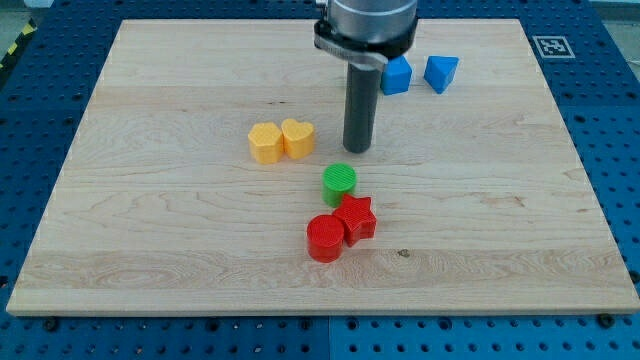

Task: Separate the green star from the blue cube

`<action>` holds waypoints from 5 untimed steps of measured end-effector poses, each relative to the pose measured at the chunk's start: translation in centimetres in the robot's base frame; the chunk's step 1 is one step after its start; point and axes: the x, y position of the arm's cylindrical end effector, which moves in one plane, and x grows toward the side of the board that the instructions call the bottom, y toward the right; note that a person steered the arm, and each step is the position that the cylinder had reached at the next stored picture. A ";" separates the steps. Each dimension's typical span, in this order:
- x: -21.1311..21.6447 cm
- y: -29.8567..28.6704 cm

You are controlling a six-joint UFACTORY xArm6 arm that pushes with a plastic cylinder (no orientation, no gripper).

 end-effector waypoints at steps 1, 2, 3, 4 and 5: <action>-3.9 -1.3; -8.6 -2.6; -12.1 -3.0; -15.4 0.7; -14.7 2.2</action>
